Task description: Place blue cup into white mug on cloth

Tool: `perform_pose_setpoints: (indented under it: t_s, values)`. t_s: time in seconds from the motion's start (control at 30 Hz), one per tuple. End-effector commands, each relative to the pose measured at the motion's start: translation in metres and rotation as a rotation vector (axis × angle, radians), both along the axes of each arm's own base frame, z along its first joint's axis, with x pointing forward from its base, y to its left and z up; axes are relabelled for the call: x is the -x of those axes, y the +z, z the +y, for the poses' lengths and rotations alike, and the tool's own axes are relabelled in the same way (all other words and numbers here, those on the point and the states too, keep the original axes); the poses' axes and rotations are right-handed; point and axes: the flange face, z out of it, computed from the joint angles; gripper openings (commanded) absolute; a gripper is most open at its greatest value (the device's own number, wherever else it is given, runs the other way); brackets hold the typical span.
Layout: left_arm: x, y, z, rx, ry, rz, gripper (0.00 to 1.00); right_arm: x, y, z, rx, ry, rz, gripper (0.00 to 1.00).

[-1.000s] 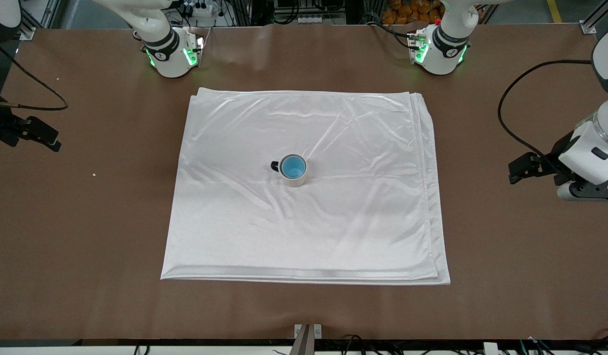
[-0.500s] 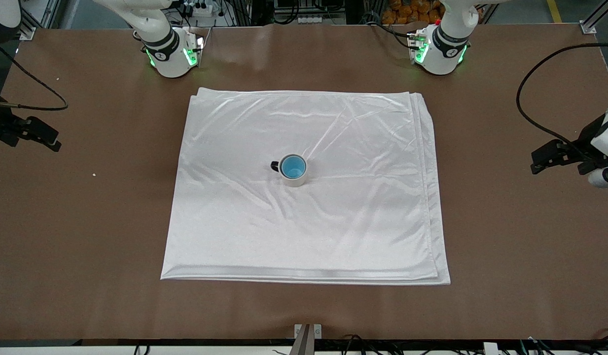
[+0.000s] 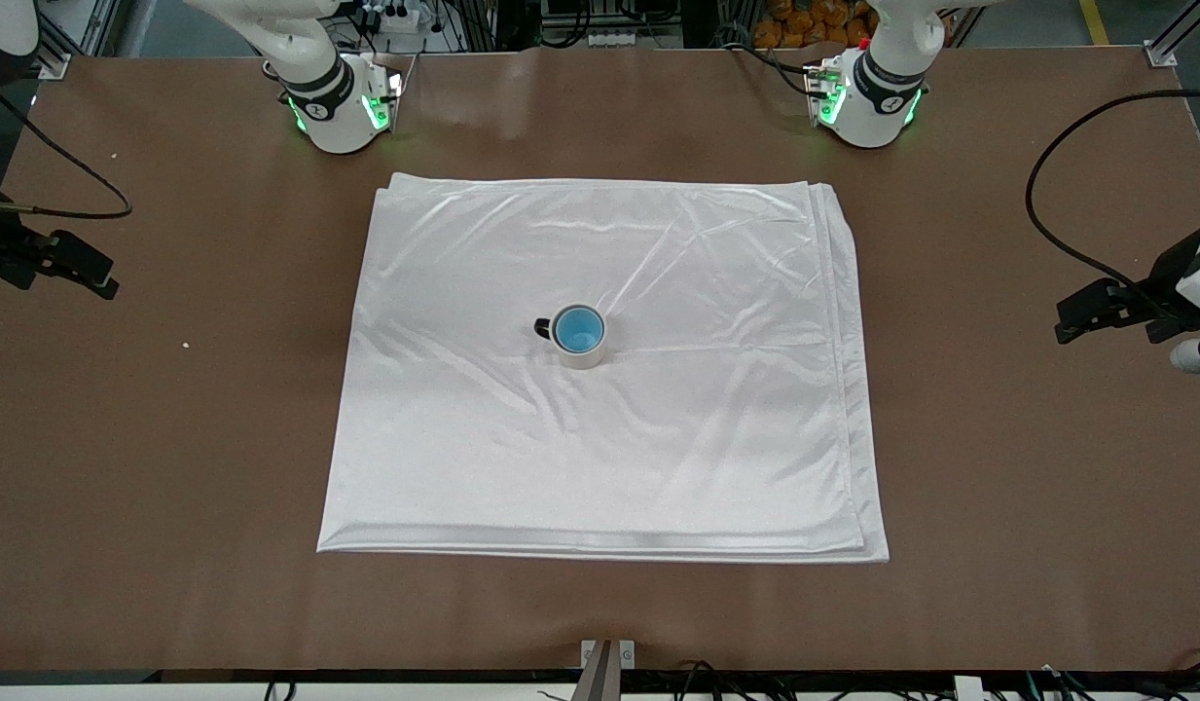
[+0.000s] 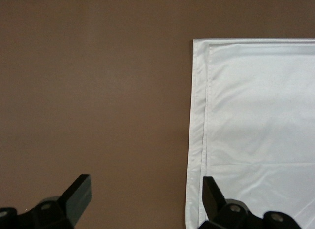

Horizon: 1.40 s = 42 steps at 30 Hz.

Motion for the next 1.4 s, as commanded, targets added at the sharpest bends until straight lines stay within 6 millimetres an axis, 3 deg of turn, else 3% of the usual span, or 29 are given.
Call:
perform_pose_setpoints:
  t_s: [0.0, 1.37]
  values:
    - [0.006, 0.002, 0.001, 0.021, -0.018, 0.007, 1.00, 0.000, 0.001, -0.004, -0.019, -0.009, 0.002, 1.00]
    - [0.017, 0.011, -0.002, 0.055, -0.003, 0.035, 1.00, -0.001, 0.000, -0.007, -0.020, -0.007, 0.005, 1.00]
